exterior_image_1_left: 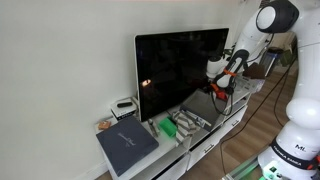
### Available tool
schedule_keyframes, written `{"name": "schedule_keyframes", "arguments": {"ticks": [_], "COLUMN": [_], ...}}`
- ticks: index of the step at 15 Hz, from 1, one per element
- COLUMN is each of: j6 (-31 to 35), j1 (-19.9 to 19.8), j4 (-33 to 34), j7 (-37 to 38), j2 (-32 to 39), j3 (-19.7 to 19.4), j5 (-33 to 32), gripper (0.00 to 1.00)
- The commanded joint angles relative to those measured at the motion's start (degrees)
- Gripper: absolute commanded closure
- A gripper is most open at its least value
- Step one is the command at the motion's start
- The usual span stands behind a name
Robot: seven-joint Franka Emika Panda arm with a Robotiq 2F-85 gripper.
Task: Take the white thing out of the box
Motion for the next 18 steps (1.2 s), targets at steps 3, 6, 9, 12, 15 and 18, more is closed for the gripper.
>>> {"name": "schedule_keyframes", "arguments": {"ticks": [3,6,9,12,15,18], "j6": [-2.88,-2.99,-3.4,-5.68,-6.91,-5.93], "j1": [2.09,2.46,3.21,0.99,-0.86,-2.96], "j4": [0.73,1.0,1.0,4.55,8.81,14.31], "j7": [0.66,0.7,0.98,-0.29,-0.23,-0.99], "j2": [-2.24,-2.44,-2.43,0.74,4.64,8.99], "j3": [-6.39,-7.9,-7.9,-8.34,-11.12,-14.48], "j5": [-7.81,-9.34,-9.35,-6.0,-2.92,-2.4], "gripper": [0.75,0.75,0.94,0.94,0.94,0.94]}}
